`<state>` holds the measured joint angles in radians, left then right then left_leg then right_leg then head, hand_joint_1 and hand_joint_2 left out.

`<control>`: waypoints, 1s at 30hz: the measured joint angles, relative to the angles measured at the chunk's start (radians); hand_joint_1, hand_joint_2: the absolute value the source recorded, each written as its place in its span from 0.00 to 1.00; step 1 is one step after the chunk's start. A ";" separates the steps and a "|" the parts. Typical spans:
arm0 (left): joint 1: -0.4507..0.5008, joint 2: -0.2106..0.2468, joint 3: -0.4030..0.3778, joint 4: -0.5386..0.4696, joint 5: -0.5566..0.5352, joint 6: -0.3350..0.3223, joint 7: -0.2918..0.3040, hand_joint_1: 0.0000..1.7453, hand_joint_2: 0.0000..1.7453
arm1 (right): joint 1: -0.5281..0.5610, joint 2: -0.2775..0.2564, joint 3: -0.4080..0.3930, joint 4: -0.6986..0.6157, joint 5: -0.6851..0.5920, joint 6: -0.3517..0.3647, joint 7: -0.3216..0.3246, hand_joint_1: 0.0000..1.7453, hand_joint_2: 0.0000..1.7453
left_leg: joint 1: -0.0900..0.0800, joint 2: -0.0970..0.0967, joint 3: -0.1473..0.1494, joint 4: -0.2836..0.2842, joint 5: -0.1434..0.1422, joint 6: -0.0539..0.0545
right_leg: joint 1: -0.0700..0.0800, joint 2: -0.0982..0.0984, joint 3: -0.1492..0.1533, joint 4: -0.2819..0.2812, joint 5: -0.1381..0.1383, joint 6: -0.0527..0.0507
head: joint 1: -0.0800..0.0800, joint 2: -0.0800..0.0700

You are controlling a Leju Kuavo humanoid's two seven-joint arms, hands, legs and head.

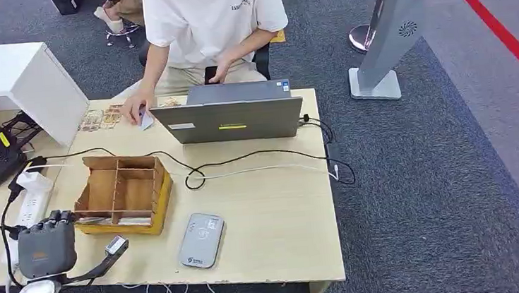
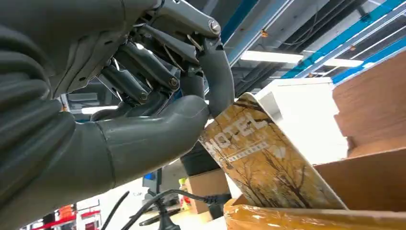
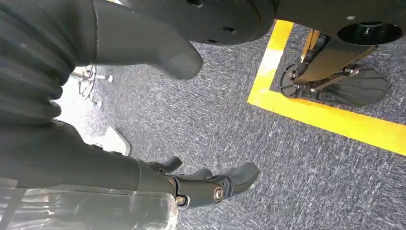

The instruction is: Pass the card to the sensor for recognition and then transmit it.

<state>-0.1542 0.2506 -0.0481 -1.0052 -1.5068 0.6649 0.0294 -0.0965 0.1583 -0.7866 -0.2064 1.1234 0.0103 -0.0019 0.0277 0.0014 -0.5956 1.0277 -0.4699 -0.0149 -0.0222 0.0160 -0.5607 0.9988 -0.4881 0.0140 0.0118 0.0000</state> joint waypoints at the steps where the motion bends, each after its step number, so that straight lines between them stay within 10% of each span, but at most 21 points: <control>1: -0.001 -0.001 0.000 0.003 0.000 0.000 -0.004 1.00 1.00 | 0.000 0.000 0.000 0.000 0.000 0.000 0.000 0.00 1.00 | 0.000 0.000 0.000 0.000 0.000 0.000 | 0.000 0.000 0.000 0.000 0.000 0.000 | 0.000 0.000; 15: -0.003 -0.031 0.034 -0.017 0.000 0.000 -0.080 1.00 1.00 | -0.002 0.000 0.000 0.000 0.001 0.000 0.000 0.00 1.00 | 0.000 0.000 0.000 0.000 0.000 0.000 | 0.000 0.000 0.000 0.000 0.000 0.000 | 0.000 0.000; 16: 0.001 -0.037 0.042 -0.041 0.000 0.000 -0.093 0.20 1.00 | -0.002 0.000 0.000 0.000 0.001 0.000 0.000 0.00 1.00 | 0.000 0.000 0.000 0.000 0.000 0.000 | 0.000 0.000 0.000 0.000 0.000 0.000 | 0.000 0.000; 17: 0.003 -0.045 0.050 -0.063 0.000 0.000 -0.105 0.00 1.00 | -0.002 0.000 0.000 0.000 0.001 0.000 0.000 0.00 1.00 | 0.000 0.000 0.000 0.000 0.000 0.000 | 0.000 0.000 0.000 0.000 0.000 0.000 | 0.000 0.000; 30: 0.001 -0.086 0.073 -0.160 -0.001 0.000 -0.113 0.00 1.00 | -0.002 0.000 0.000 0.000 0.001 0.000 0.000 0.00 1.00 | 0.000 0.000 0.000 0.000 0.000 0.000 | 0.000 0.000 0.000 0.000 0.000 0.000 | 0.000 0.000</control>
<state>-0.1532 0.1644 0.0248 -1.1650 -1.5076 0.6653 -0.0839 -0.0986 0.1583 -0.7866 -0.2064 1.1246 0.0103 -0.0019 0.0278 0.0011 -0.5957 1.0277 -0.4698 -0.0150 -0.0222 0.0159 -0.5605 0.9989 -0.4880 0.0140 0.0114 0.0000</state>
